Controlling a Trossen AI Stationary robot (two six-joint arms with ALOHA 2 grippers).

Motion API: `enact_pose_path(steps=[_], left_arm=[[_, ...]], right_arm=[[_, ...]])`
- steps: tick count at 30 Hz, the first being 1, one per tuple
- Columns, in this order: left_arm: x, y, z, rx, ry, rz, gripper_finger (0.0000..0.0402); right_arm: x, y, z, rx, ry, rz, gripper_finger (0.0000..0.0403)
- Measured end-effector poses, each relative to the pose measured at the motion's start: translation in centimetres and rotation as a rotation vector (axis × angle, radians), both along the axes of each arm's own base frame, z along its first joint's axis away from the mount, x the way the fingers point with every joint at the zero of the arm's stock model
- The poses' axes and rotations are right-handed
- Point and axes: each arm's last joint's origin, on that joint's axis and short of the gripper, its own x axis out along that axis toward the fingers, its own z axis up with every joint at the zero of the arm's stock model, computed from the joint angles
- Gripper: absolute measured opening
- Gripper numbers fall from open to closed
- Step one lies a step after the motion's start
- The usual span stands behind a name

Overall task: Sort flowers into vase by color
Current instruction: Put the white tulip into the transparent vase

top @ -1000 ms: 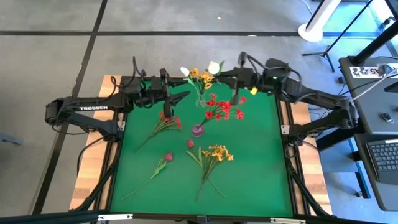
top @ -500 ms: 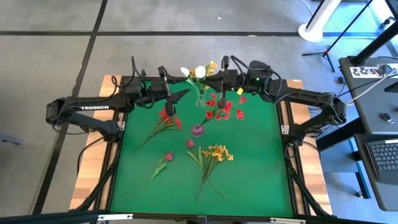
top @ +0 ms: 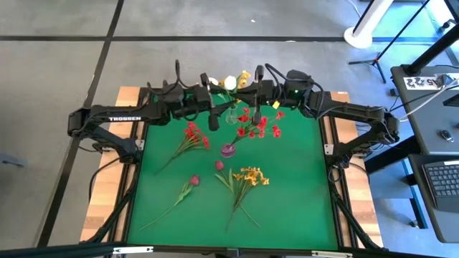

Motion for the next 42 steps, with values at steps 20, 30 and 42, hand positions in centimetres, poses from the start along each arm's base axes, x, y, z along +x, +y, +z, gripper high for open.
enact_pose_path(steps=[20, 30, 42], left_arm=[[0.2, -0.7, -0.2, -0.044, 0.005, 0.016, 0.0009], [0.3, -1.4, -0.1, -0.048, 0.002, 0.044, 0.0002], [-2.5, -2.0, 1.9, -0.059, 0.008, 0.068, 0.0001]], right_arm=[[0.0, 0.0, -0.3, 0.027, 0.028, 0.011, 0.0039], [-1.6, 0.4, 0.3, 0.049, 0.080, -0.031, 0.0154], [-6.8, 1.4, 2.4, 0.066, 0.157, -0.153, 0.0303]])
